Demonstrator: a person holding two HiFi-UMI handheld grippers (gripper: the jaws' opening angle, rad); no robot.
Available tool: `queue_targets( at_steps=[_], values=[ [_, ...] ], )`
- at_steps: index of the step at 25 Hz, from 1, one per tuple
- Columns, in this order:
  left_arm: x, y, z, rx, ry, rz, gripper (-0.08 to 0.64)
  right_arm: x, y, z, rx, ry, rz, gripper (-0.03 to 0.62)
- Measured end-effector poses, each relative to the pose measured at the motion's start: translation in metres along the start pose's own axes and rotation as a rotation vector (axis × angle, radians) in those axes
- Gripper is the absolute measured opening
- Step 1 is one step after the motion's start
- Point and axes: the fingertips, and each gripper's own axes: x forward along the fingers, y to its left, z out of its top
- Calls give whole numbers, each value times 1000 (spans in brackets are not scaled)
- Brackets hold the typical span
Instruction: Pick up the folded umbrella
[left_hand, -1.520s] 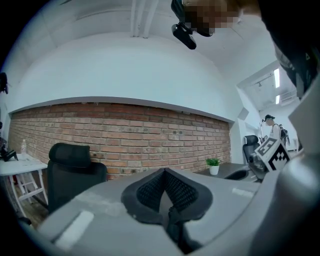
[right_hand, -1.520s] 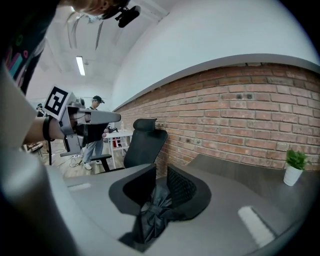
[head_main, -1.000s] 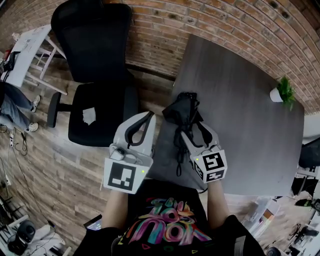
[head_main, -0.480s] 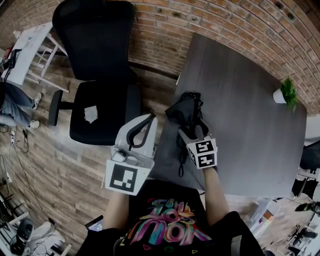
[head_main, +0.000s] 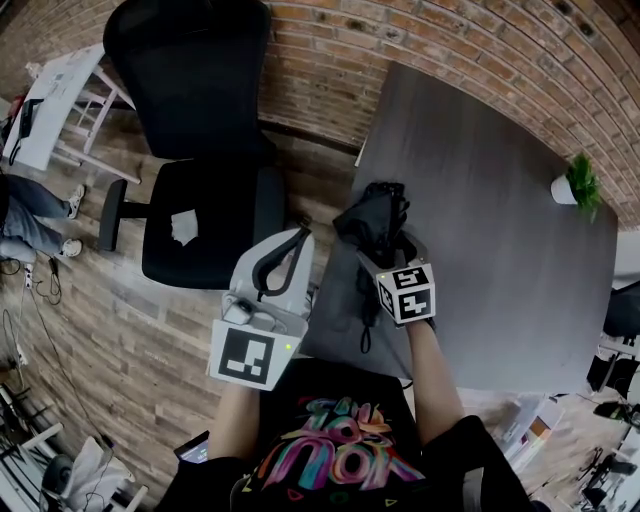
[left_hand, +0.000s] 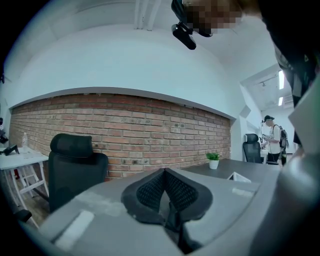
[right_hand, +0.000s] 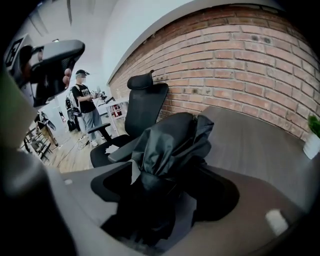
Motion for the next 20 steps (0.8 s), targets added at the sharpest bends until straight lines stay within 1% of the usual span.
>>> queue_targets(
  at_steps=[4,5,9,12,18,20],
  values=[
    [1,2,0,10,3,5,0,10,-1,-4,23,24,-3,387],
    [1,1,0,11,3,4,2,13,-1,-5,35,32,-1,401],
    [1,1,2,8,0,7,0,23,0,-10,90,75,31,410],
    [-1,3,3,6,-3,16,2,25,1,-12,93,100,37,411],
    [-3,8,4,8,-9,30,1,28,0,-11,90,114,10,414],
    [-4,8,4,11,-12,30,1,27,-1,-11,96,119,5,395]
  ],
)
